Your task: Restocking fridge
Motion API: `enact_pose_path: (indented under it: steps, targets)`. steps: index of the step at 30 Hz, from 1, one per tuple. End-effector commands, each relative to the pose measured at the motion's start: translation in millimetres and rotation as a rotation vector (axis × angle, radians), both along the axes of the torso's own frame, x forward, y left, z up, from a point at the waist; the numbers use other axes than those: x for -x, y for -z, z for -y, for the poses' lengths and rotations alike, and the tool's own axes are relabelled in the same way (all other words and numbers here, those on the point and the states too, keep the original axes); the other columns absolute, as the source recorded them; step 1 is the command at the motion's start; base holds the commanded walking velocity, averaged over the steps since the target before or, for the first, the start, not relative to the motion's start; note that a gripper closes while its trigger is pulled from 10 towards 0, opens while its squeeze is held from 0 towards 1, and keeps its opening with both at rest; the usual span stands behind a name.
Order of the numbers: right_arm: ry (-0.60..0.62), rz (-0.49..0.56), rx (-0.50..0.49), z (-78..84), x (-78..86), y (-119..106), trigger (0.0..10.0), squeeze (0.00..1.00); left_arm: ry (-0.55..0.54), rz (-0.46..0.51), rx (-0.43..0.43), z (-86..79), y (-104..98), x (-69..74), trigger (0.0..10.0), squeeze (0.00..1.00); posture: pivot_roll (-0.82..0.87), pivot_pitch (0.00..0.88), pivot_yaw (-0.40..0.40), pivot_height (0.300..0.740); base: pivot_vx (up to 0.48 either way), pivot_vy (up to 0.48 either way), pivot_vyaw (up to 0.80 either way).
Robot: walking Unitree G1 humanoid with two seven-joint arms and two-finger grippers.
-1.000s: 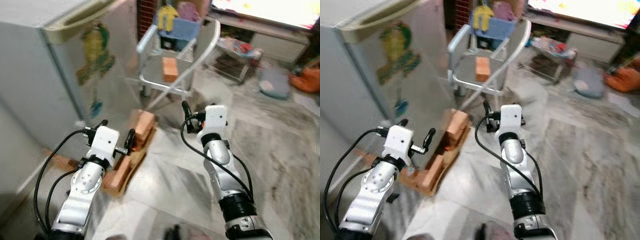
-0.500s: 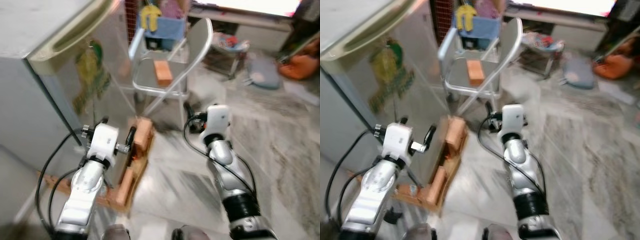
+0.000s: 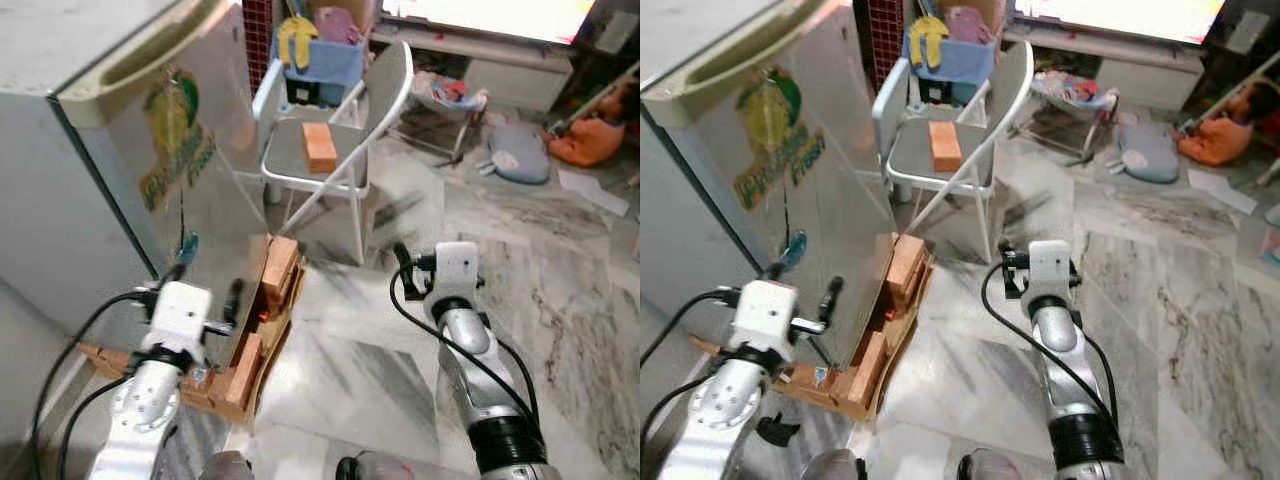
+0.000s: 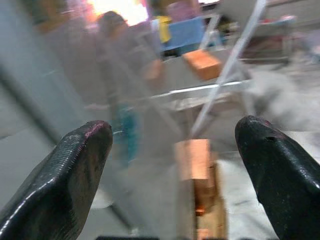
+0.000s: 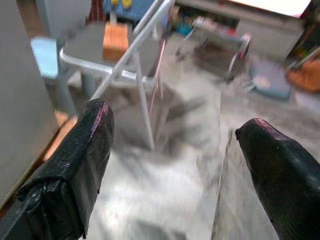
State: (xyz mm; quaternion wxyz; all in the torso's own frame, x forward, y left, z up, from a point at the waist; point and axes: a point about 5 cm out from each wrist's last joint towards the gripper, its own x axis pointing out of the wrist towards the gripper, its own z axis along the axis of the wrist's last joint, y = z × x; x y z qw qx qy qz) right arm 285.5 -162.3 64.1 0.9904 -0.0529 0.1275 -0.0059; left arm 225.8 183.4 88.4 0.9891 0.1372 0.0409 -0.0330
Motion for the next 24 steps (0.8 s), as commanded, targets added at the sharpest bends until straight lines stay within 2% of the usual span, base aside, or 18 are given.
enact_pose_path:
  steps: [1, 6, 11, 14, 15, 16, 21, 22, 24]
  targets:
    - [-0.032, -0.053, -0.021, -2.1, 3.7, 0, 10.0, 0.00, -0.038, -0.002, -0.007, -7.9, -1, -6.6, 10.0, 0.00, 0.13, 0.052, -0.051, 0.740, 0.000, 0.000, 0.00]
    - [-0.162, -0.227, -0.052, -10.4, 22.2, 11, 10.0, 0.00, -0.086, 0.014, -0.019, -21.2, -6, -25.9, 10.0, 0.00, 0.13, 0.055, -0.050, 0.740, 0.000, 0.000, 0.00]
    - [-0.250, -0.299, -0.090, -15.2, 37.6, 13, 10.0, 0.00, -0.109, 0.026, -0.026, -26.4, -8, -39.1, 10.0, 0.00, 0.11, 0.056, -0.046, 0.740, 0.000, 0.000, 0.00]
    - [-0.354, -0.324, -0.128, -20.8, 54.0, 9, 10.0, 0.00, -0.133, 0.034, -0.040, -30.9, -10, -47.0, 10.0, 0.00, 0.10, 0.056, -0.043, 0.740, 0.000, 0.000, 0.00]
    - [-0.438, -0.307, -0.183, -26.2, 62.7, 3, 10.0, 0.00, -0.159, 0.040, -0.039, -33.0, -11, -50.8, 10.0, 0.00, 0.09, 0.056, -0.042, 0.740, 0.000, 0.000, 0.00]
    - [-0.470, -0.298, -0.207, -28.0, 65.9, 0, 10.0, 0.00, -0.166, 0.041, -0.025, -33.2, -11, -52.1, 10.0, 0.00, 0.09, 0.057, -0.040, 0.740, 0.000, 0.000, 0.00]
    - [-0.505, -0.310, -0.245, -24.1, 69.9, -5, 10.0, 0.00, -0.177, 0.036, 0.008, -30.0, -8, -57.6, 10.0, 0.00, 0.08, 0.057, -0.039, 0.740, 0.000, 0.000, 0.00]
    - [-0.539, -0.292, -0.268, -25.5, 70.2, -9, 10.0, 0.00, -0.209, 0.020, 0.050, -28.2, -5, -60.5, 10.0, 0.00, 0.08, 0.056, -0.042, 0.740, 0.000, 0.000, 0.00]
    - [-0.566, -0.274, -0.285, -27.4, 70.7, -12, 10.0, 0.00, -0.268, 0.004, 0.073, -28.2, -2, -63.2, 10.0, 0.00, 0.08, 0.056, -0.042, 0.740, 0.000, 0.000, 0.00]
